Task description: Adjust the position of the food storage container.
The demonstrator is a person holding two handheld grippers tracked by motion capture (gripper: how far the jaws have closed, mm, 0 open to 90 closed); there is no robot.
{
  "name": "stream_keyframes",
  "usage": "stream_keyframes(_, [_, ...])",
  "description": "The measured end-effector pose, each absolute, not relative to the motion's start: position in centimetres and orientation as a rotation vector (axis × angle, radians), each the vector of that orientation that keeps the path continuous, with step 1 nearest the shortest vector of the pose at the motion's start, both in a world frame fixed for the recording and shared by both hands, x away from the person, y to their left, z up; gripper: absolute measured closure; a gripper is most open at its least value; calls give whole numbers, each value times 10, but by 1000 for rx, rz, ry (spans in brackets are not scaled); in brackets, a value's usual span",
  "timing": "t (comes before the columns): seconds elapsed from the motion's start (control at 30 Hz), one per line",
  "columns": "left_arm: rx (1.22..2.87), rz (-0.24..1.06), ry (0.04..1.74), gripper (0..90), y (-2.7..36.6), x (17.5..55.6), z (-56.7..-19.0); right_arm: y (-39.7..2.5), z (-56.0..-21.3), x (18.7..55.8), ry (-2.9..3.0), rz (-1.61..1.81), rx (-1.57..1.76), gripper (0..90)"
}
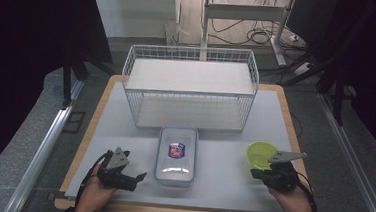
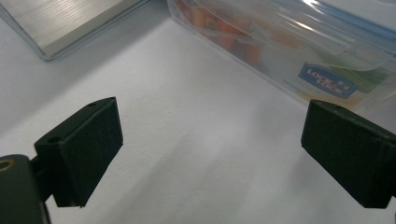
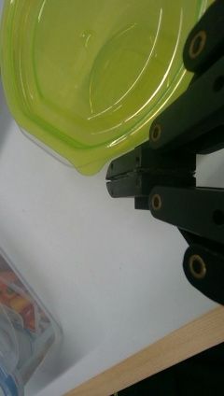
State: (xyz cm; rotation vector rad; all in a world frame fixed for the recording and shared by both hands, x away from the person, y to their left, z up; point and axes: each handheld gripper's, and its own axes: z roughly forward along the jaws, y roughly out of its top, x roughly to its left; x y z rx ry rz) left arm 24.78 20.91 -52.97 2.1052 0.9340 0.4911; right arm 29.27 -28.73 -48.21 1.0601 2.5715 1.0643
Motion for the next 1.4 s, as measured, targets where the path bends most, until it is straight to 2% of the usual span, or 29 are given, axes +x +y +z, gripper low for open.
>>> stream_keyframes(0.13, [2131, 483, 944, 52, 207, 248, -529, -288, -477, 285, 2538, 1100, 1046, 898])
stream_keyframes(0.23, [2146, 485, 941, 87, 203, 246, -527, -282, -476, 281, 2539, 1112, 1010, 887])
stream_keyframes(0.33, [2157, 451, 895, 218, 198, 245, -525, -273, -476, 277, 2547, 1117, 982, 882])
stream_keyframes(0.43, [2152, 372, 852, 423, 190, 246, -523, -266, -475, 275, 2553, 1134, 965, 877])
stream_keyframes(0.57, [2187, 337, 807, 673, 179, 247, -522, -256, -475, 270, 2570, 1133, 925, 870])
stream_keyframes(0.7, [2222, 291, 765, 799, 171, 248, -524, -247, -476, 267, 2586, 1117, 893, 861])
stream_keyframes(0.87, [2217, 226, 701, 844, 152, 248, -523, -241, -476, 264, 2585, 1115, 882, 855])
stream_keyframes(1.17, [2239, 155, 585, 835, 100, 263, -522, -241, -477, 264, 2564, 1126, 916, 856])
stream_keyframes(1.27, [2257, 212, 602, 862, 106, 274, -518, -243, -477, 263, 2557, 1144, 922, 858])
stream_keyframes(1.4, [2183, 292, 732, 899, 143, 298, -508, -243, -477, 262, 2551, 1170, 931, 862])
